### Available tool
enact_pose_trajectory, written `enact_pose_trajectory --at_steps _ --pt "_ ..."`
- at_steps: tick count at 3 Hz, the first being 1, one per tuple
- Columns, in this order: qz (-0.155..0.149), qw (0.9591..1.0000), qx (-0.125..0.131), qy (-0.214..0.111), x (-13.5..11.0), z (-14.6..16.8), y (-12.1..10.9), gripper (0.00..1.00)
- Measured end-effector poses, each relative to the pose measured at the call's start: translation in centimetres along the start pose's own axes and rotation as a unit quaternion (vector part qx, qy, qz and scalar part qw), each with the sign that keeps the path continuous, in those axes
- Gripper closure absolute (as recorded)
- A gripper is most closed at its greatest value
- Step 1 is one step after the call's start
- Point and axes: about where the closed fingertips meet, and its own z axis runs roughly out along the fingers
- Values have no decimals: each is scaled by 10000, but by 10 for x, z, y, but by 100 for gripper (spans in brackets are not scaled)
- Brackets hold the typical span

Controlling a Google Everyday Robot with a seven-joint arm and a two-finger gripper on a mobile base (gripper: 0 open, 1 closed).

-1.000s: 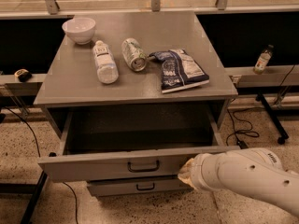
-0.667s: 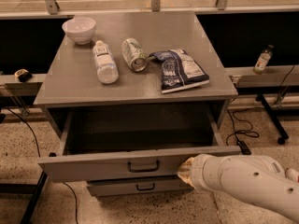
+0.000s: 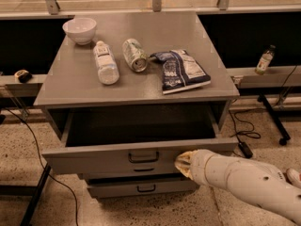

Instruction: Close top drawer

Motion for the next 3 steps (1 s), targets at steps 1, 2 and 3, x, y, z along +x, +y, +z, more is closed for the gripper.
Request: enact_pose_trajectory --at_steps 1,2,3 --pt "-124 9993 -15 -345 5 9 -15 100" --pt "-98 9965 -120 -816 10 21 -43 100" --pt "58 9947 -278 -992 16 32 -60 100"
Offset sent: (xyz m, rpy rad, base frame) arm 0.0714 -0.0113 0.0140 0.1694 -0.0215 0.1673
